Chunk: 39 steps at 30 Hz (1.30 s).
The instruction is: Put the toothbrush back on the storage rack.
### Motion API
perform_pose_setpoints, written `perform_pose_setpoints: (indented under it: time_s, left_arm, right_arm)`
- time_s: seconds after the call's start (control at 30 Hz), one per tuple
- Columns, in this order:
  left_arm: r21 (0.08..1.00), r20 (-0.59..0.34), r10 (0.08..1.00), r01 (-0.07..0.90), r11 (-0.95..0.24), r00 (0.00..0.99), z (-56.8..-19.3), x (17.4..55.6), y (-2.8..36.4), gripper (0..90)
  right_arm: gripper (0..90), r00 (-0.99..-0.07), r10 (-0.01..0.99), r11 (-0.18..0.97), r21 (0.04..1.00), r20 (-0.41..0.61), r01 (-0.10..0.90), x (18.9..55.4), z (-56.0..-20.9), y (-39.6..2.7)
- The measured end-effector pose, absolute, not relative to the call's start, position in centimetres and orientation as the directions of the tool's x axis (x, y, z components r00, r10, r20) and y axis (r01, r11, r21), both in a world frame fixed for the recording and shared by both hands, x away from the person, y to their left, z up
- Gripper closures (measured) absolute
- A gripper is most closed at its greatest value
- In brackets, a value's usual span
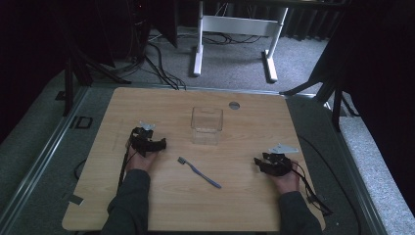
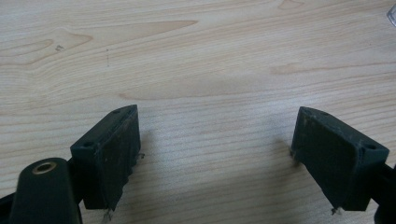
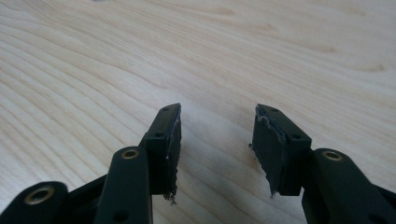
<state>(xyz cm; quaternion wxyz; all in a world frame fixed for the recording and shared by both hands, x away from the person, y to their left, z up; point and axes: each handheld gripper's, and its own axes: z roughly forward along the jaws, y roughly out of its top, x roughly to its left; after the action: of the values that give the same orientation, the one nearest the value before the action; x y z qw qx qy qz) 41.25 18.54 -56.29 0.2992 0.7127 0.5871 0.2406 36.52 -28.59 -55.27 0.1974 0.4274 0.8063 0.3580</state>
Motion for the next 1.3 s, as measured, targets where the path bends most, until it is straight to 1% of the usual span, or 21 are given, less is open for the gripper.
perform_pose_setpoints:
  time_s: [0.1,0.27,0.7,0.9,1.07,1.3]
  left_arm:
    - [0.709,-0.009,0.981,0.693,-0.132,0.195,-56.3,41.2,18.5,15.7]
    - [0.709,-0.009,0.981,0.693,-0.131,0.195,-56.3,41.2,18.5,15.7]
    - [0.709,-0.009,0.981,0.693,-0.131,0.195,-56.3,41.2,18.5,15.7]
    - [0.709,-0.009,0.981,0.693,-0.131,0.195,-56.3,41.2,18.5,15.7]
    - [0.709,-0.009,0.981,0.693,-0.131,0.195,-56.3,41.2,18.5,15.7]
    - [0.709,-0.009,0.981,0.693,-0.131,0.195,-56.3,41.2,18.5,15.7]
  right_arm:
    - [51.4,-0.56,0.828,0.387,0.752,-0.029,0.533,36.3,-54.8,-28.4]
    - [51.3,-0.582,0.809,0.434,0.749,-0.082,0.5,35.7,-54.1,-27.8]
    - [51.8,-0.61,0.785,0.465,0.748,-0.103,0.473,35.1,-53.1,-27.4]
    - [53.7,-0.623,0.774,0.475,0.751,-0.11,0.459,34.8,-52.3,-27.1]
    - [54.7,-0.637,0.76,0.492,0.756,-0.132,0.431,34.4,-51.6,-26.8]
    - [55.0,-0.643,0.75,0.514,0.749,-0.155,0.418,34.0,-50.7,-26.1]
